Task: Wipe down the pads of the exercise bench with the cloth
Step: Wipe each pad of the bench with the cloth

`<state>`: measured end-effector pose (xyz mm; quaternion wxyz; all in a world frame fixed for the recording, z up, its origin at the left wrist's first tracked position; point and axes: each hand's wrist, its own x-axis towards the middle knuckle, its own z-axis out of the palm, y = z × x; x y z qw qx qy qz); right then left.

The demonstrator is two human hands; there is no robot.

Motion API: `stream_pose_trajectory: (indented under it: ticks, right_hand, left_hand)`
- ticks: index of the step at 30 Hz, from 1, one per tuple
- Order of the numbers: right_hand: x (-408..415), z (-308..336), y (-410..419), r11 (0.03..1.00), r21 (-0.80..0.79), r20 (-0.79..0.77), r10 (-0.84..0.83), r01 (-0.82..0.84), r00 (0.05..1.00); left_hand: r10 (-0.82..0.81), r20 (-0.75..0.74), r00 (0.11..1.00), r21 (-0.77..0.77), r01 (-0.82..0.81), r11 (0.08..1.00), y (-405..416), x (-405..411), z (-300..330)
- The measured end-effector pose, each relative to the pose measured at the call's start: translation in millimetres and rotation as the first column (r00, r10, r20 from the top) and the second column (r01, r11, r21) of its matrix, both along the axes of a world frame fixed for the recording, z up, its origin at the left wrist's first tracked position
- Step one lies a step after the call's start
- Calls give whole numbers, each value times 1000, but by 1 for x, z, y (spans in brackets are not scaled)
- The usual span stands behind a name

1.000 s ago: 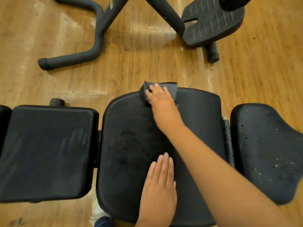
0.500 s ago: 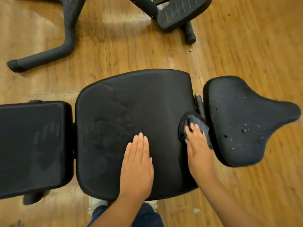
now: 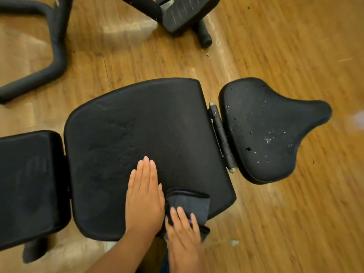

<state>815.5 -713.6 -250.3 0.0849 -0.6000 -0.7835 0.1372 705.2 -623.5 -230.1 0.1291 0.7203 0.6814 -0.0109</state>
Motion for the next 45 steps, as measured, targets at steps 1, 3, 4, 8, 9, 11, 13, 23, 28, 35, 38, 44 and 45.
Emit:
stream_pose_trajectory:
  ticks: [1, 3, 4, 8, 9, 11, 13, 23, 28, 35, 38, 44, 45]
  right_hand:
    - [2, -1, -5, 998, 65, 3, -23, 23, 1000]
    - [9, 13, 0, 999, -19, -34, -36, 35, 999]
    - [17, 20, 13, 997, -35, -4, -68, 68, 998]
    - [56, 24, 58, 949, -98, 136, -286, 300, 949]
    - [64, 23, 64, 909, -102, 58, -400, 404, 915]
    - [72, 18, 72, 855, -75, -155, -519, 514, 841]
    - [77, 23, 91, 836, -101, -260, -546, 540, 796]
    - [86, 40, 122, 702, -329, -388, -710, 631, 588]
    - [116, 70, 158, 369, -722, -488, -871, 586, -53]
    - [170, 121, 239, 575, -539, -720, -694, 616, 17]
    - [172, 118, 268, 821, -85, -638, -480, 565, 602]
    - [175, 29, 263, 989, -91, 247, 137, -118, 959]
    - [177, 22, 256, 991, -75, 241, 129, -115, 962]
  left_hand:
    - [0, 2, 1000, 6, 0, 1000, 0, 0, 0]
    - [1, 3, 1000, 9, -1, 1000, 0, 0, 1]
    - [-1, 5, 1000, 10, 1, 1000, 0, 0, 1]
    - [-5, 14, 1000, 24, 5, 1000, -1, -1, 0]
    - [-3, 16, 1000, 26, 2, 1000, -1, -1, 0]
    - [-4, 20, 1000, 22, 4, 1000, -1, -1, 2]
    - [6, 21, 1000, 7, -6, 1000, 0, 1, 4]
    - [200, -65, 978, -61, -204, 977, 18, 33, 28]
    - [113, 33, 993, 35, -114, 993, 48, 93, 39]
    - [-61, 3, 998, -33, 61, 998, 111, 146, 35]
    - [-40, -37, 999, -43, 39, 998, 124, 153, 22]
    - [-72, -53, 996, -4, 72, 997, 109, 146, 2]
    - [-66, -29, 997, 19, 67, 998, 107, 144, 0]
